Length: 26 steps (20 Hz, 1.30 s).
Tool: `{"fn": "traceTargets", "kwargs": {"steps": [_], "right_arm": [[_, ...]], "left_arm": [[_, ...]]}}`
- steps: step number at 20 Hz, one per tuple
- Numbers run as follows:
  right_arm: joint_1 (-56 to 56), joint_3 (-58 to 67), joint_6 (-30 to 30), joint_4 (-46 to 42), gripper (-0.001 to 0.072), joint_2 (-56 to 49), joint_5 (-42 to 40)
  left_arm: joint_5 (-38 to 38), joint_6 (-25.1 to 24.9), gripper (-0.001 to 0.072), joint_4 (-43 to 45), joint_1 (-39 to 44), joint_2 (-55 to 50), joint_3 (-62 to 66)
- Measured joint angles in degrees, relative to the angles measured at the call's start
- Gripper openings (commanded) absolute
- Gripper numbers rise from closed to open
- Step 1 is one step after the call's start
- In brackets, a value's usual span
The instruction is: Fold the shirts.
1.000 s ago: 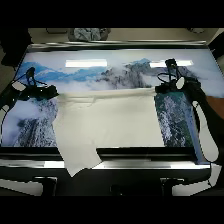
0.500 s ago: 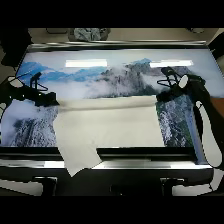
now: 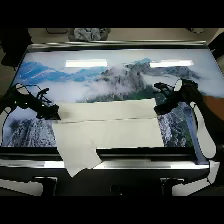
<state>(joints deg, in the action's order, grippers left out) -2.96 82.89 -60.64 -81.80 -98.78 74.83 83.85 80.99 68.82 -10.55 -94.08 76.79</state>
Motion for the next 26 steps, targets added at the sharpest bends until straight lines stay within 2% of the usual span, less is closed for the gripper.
{"fn": "traceTargets", "kwargs": {"steps": [1,5,8,12,15,18,23,24,26], "right_arm": [[0.0,0.0,-0.02,0.17,0.0446,0.0,0.44],[-1.22,0.07,0.57,-1.25,0.045,3.21,4.72],[-6.25,-0.02,1.29,-1.11,0.0448,6.64,9.97],[-12.74,-3.58,2.03,-0.48,0.0448,9.84,15.52],[-14.29,-6.43,2.75,0.7,0.0436,11.23,16.72],[-15.02,-7.74,3.04,1.42,0.0437,12.11,17.22],[-15.34,-9.49,3.28,2.03,0.0438,12.72,17.11],[-15.37,-10.14,3.39,2.03,0.0439,12.79,17.0],[-15.37,-11.74,3.61,2.03,0.0438,12.83,16.55]], "left_arm": [[0.28,0.04,0.0499,-0.09,-0.04,-0.09,-0.02],[2.91,-0.04,0.0498,-1.46,-2.01,0.85,1.92],[6.1,-1.18,0.0498,-1.81,-5.75,4.96,0.31],[5.29,-3.02,0.0496,-2.82,-11.02,16.39,-17.09],[1.97,-4.79,0.0493,-3.74,-12.66,24.92,-33.29],[-0.35,-6.14,0.0492,-4.63,-13.22,30.18,-44.04],[-3.5,-6.84,0.0489,-6.75,-12.24,32.83,-50.93],[-4.44,-6.51,0.0452,-6.97,-11.5,32.96,-51.36],[-6.16,-5.4,0.045,-7.32,-9.2,32.98,-51.95]]}}
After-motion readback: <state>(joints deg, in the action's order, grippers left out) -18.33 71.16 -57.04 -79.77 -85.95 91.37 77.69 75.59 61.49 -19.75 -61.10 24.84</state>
